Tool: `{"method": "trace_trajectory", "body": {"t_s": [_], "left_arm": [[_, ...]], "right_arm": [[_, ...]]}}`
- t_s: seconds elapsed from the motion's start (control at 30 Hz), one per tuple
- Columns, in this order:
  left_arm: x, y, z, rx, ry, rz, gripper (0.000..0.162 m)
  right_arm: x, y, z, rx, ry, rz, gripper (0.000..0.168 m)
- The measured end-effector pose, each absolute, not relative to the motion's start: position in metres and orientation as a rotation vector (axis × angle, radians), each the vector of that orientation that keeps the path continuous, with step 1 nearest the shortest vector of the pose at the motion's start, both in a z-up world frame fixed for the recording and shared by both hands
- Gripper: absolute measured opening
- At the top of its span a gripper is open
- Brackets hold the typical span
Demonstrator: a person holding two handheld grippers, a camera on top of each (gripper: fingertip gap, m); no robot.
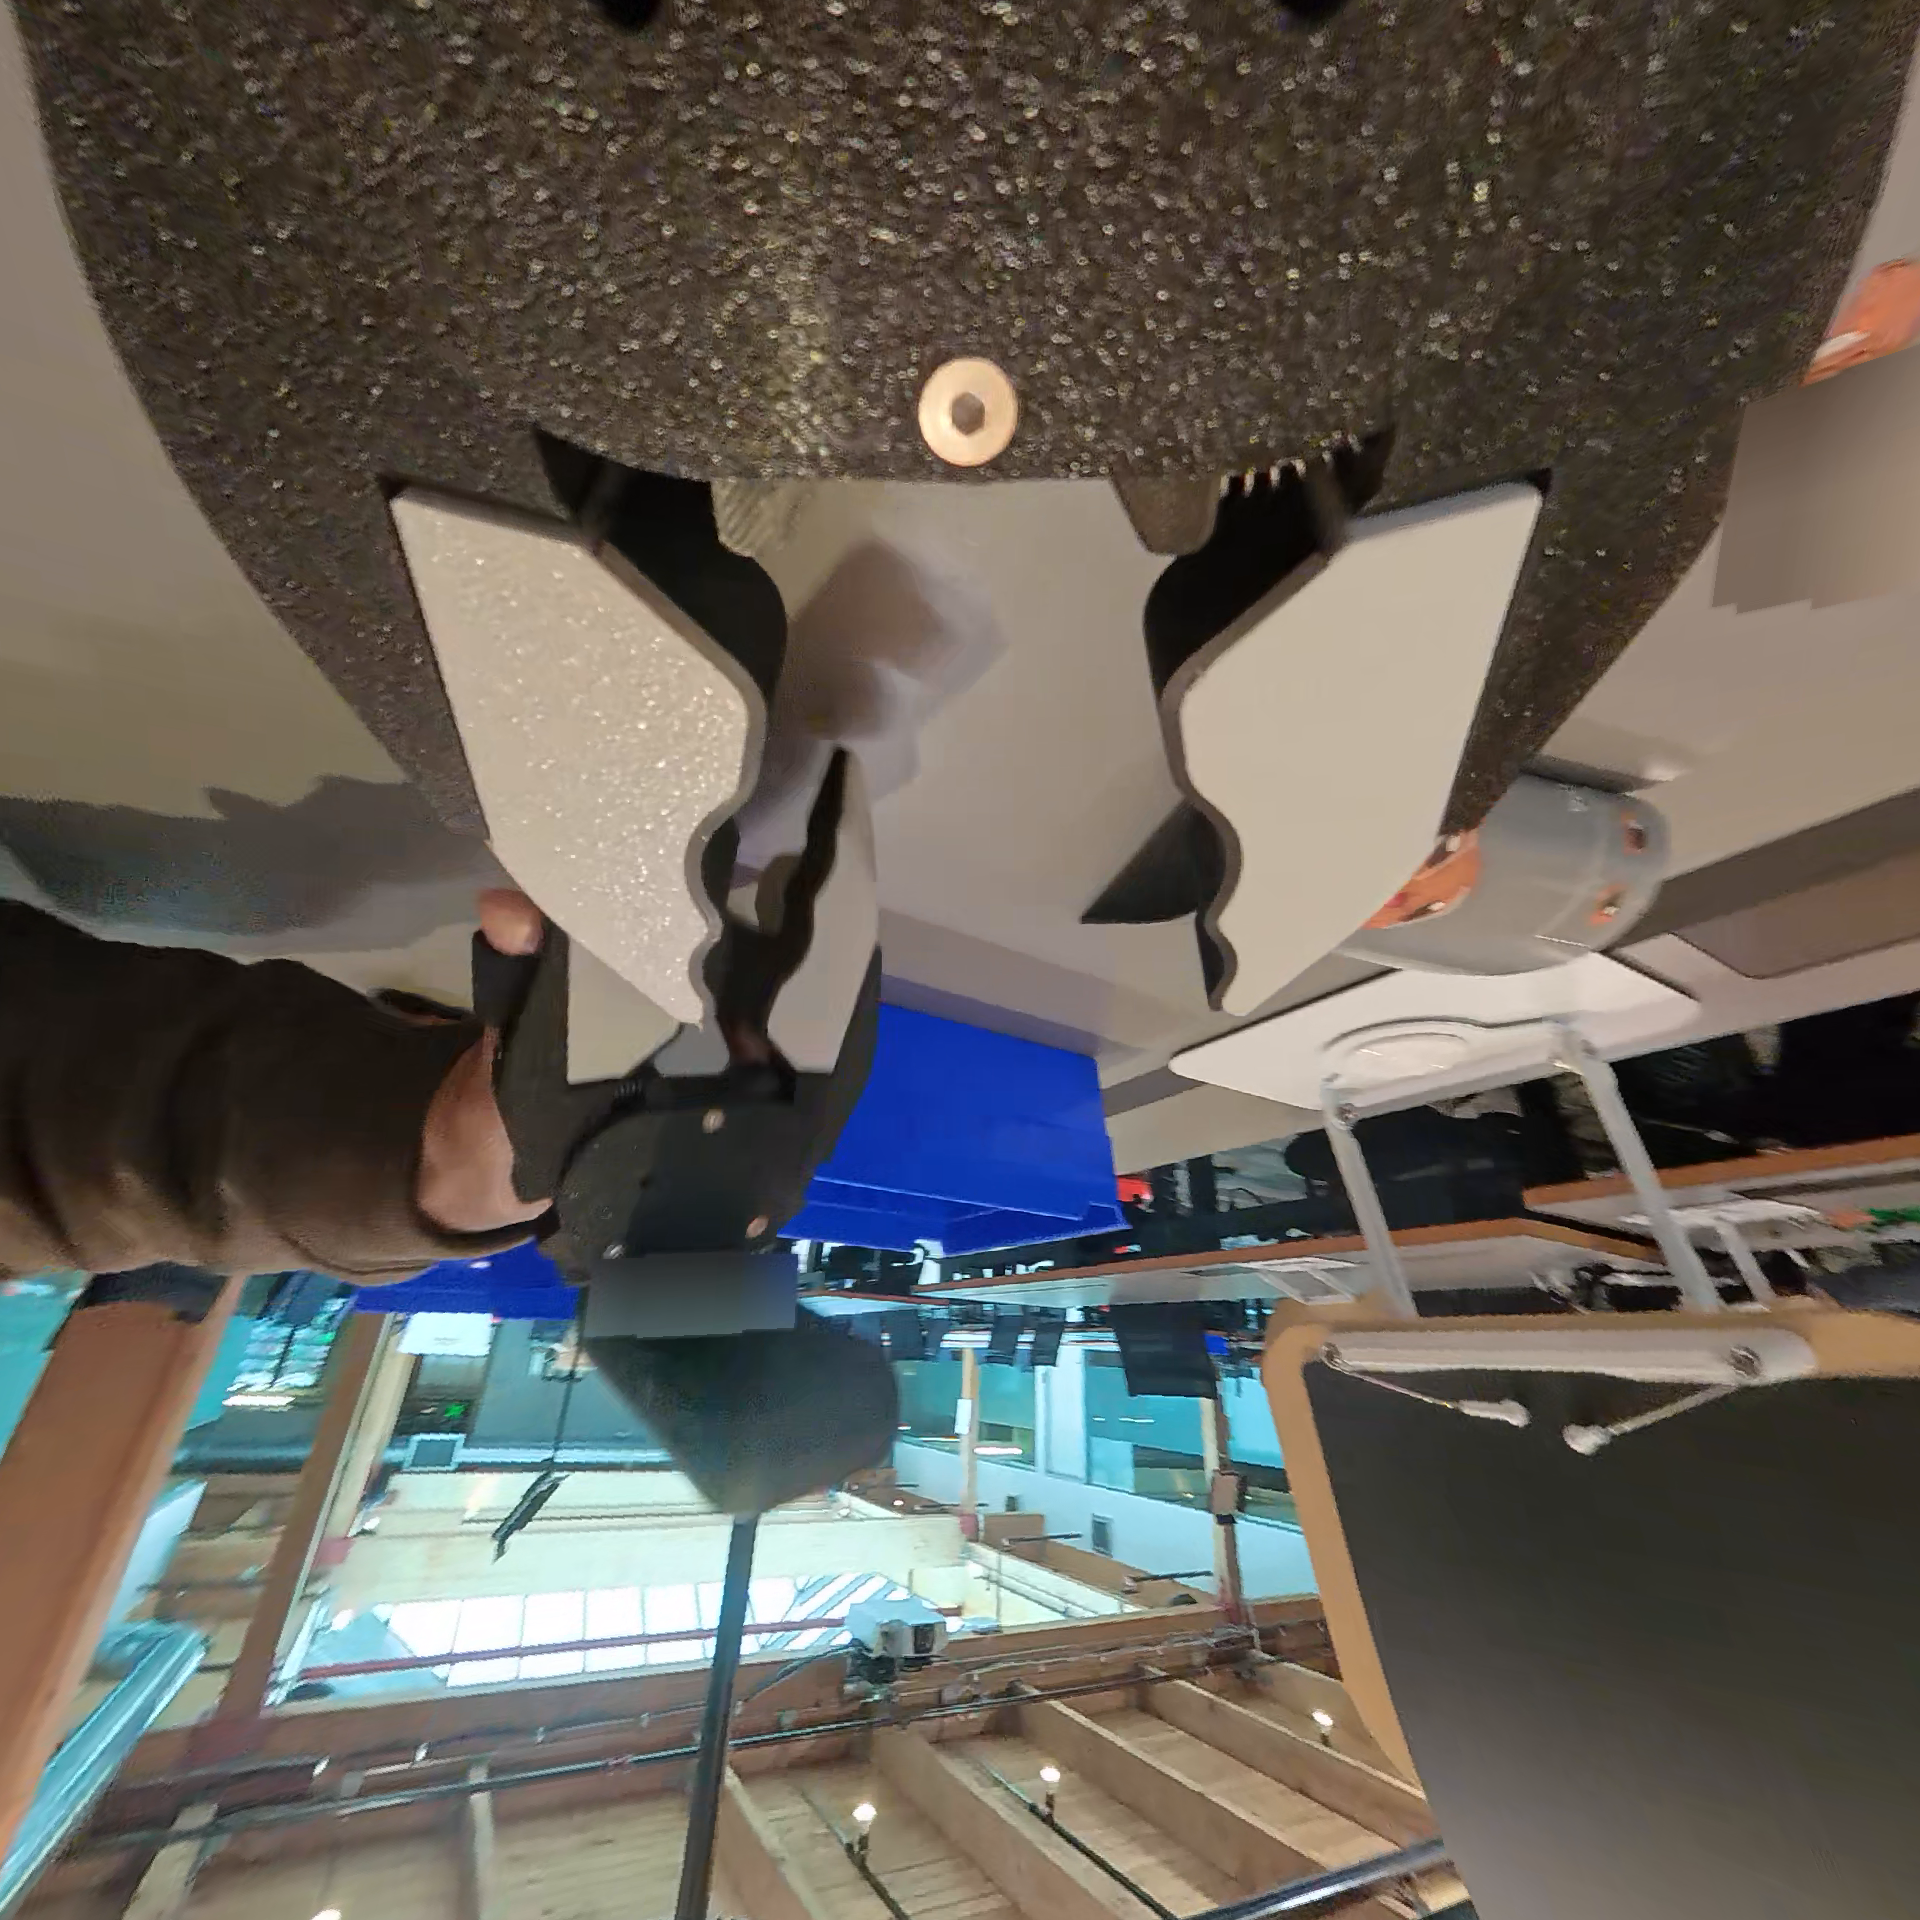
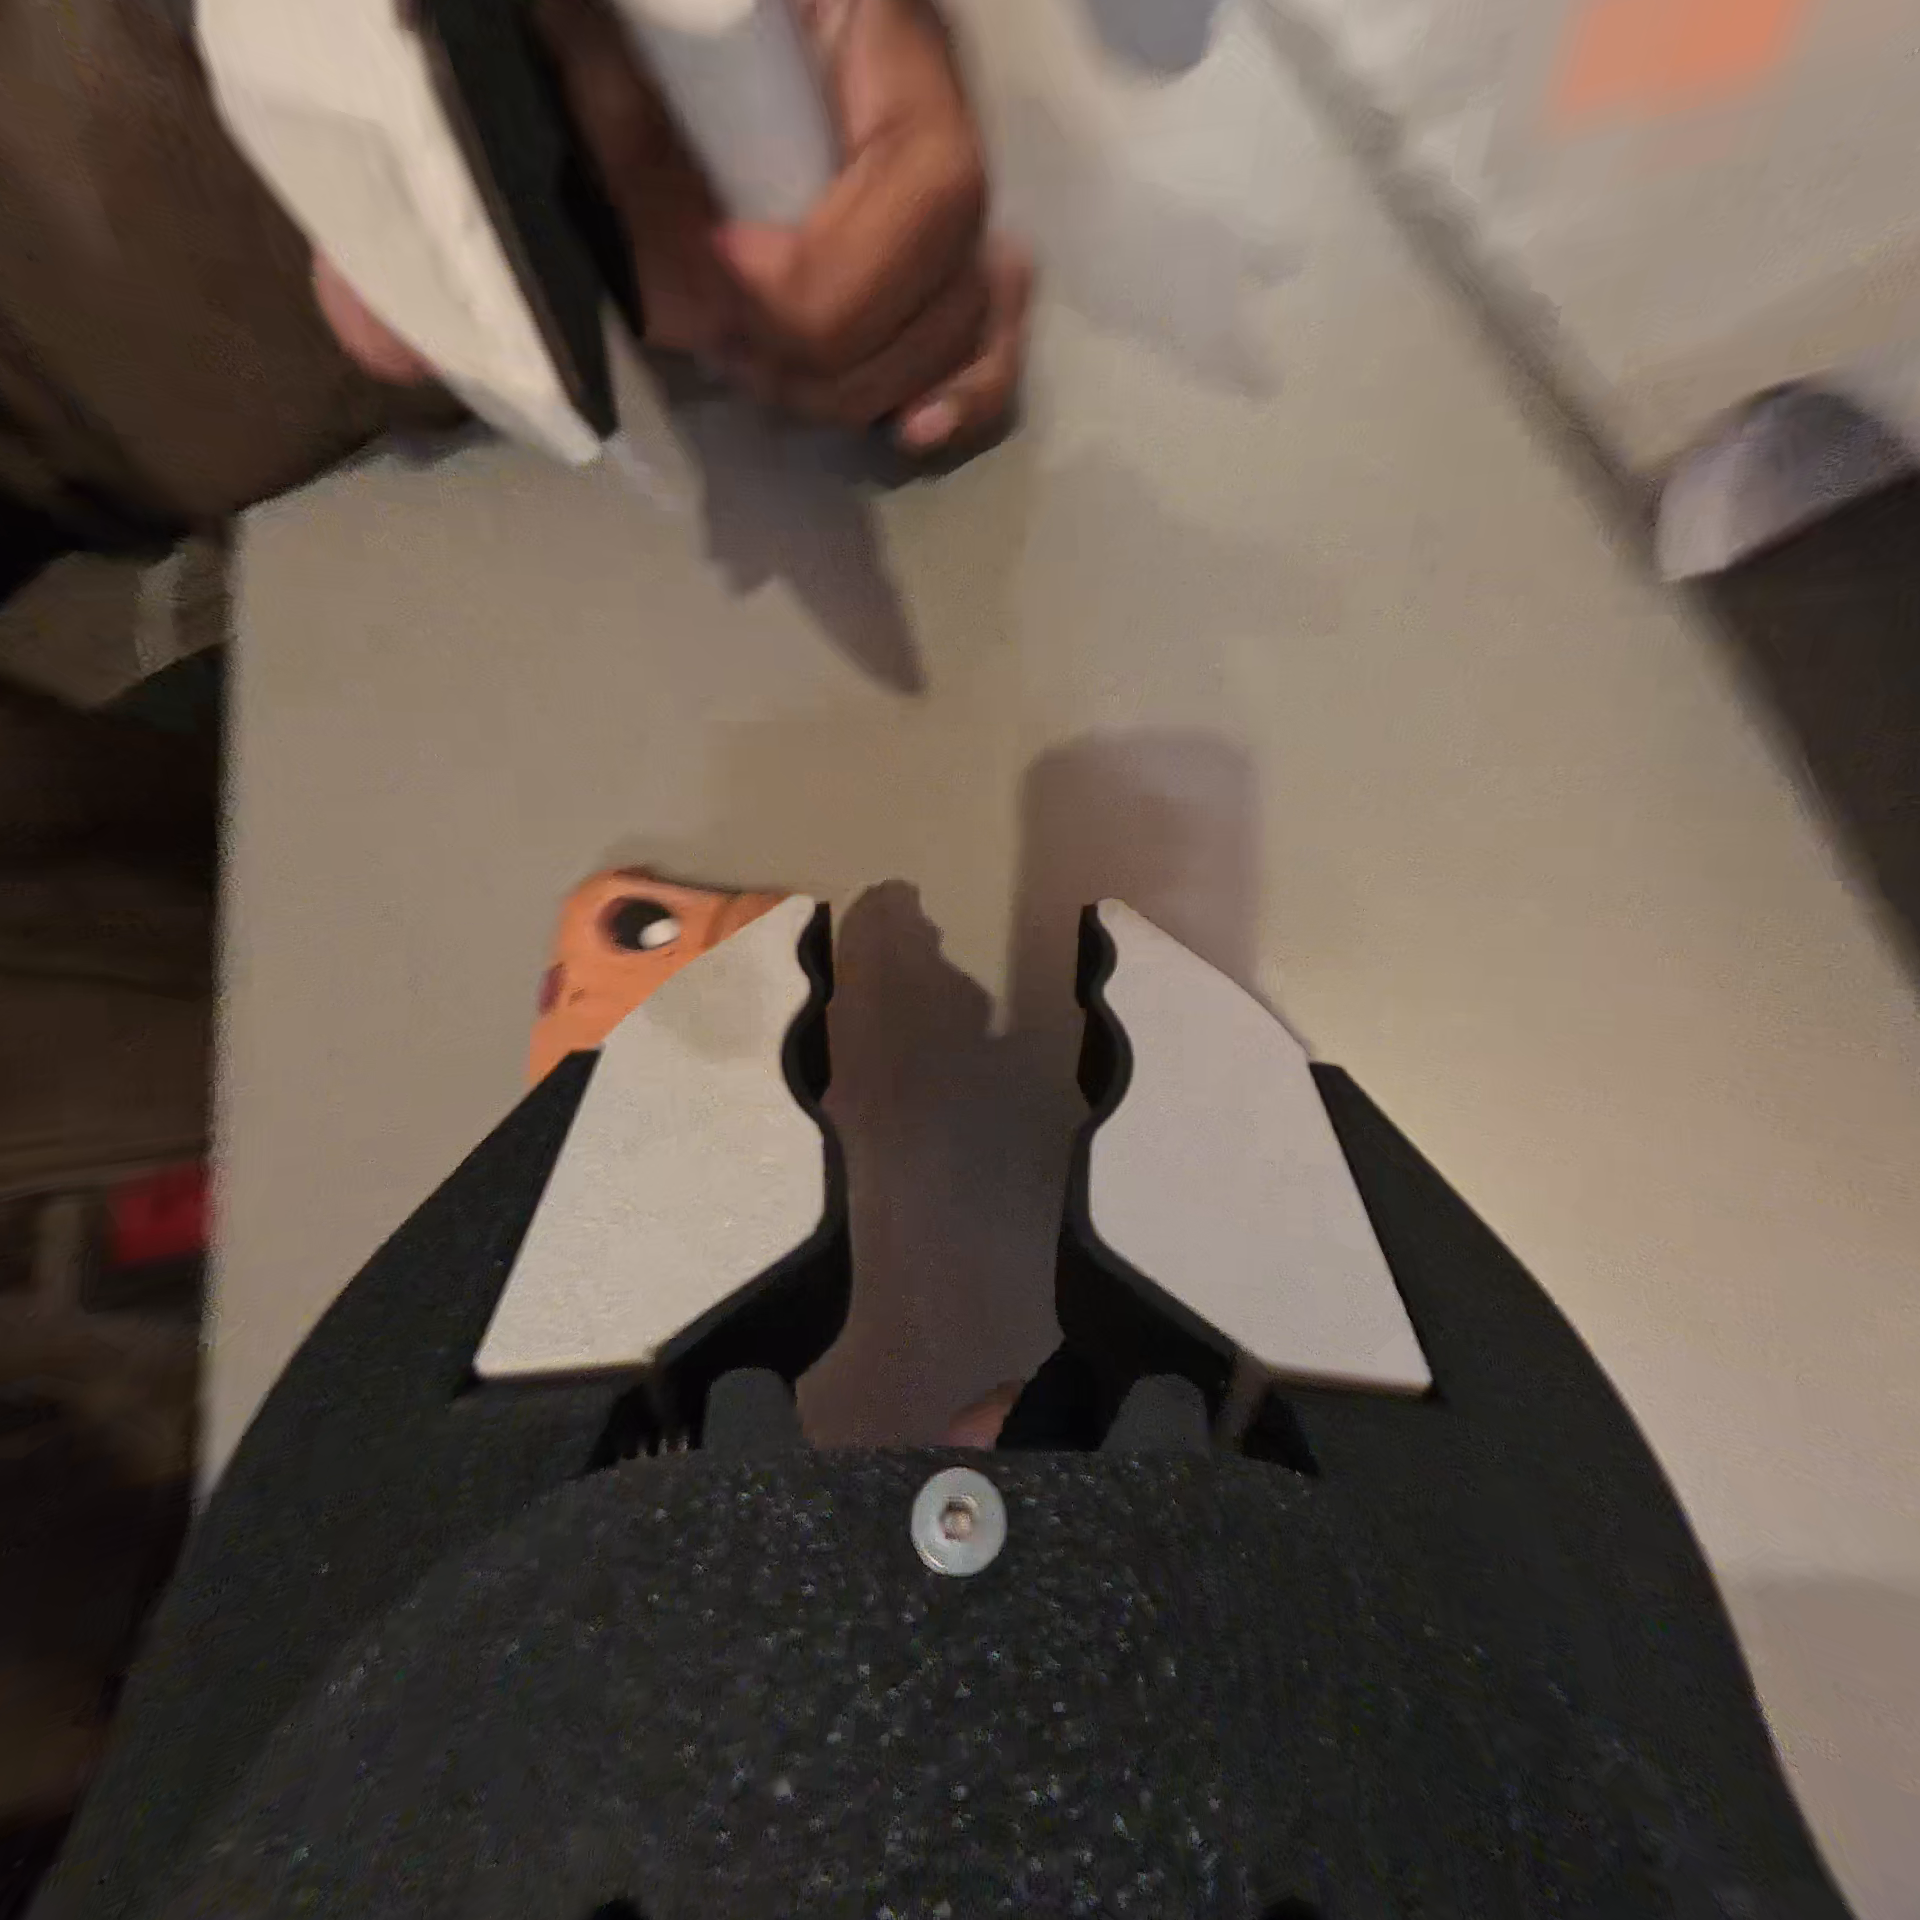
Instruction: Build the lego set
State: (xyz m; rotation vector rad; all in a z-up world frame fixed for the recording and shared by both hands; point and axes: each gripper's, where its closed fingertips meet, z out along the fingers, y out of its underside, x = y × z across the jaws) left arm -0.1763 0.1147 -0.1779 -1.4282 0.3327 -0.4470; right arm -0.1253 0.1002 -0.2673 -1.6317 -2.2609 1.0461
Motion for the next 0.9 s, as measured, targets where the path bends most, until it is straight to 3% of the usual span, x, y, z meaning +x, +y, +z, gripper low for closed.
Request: {"method": "trace_trajectory", "body": {"t_s": [0.13,0.33,0.6,0.9], "left_arm": [[-0.183,0.121,-0.179,-1.43,0.393,-0.207,0.085],[-0.183,0.148,-0.158,-1.349,0.432,0.01,0.077],[-0.201,0.239,-0.176,-1.677,0.503,0.021,0.09],[-0.192,0.226,-0.218,-1.894,0.707,0.226,0.078]], "right_arm": [[-0.144,0.141,-0.248,-1.527,-1.926,0.948,0.04],[-0.157,0.183,-0.248,-1.385,-1.64,0.807,0.019],[-0.157,0.206,-0.247,-1.397,-1.5,0.766,0.022],[-0.139,0.235,-0.256,-1.514,-1.427,0.582,0.025]]}}
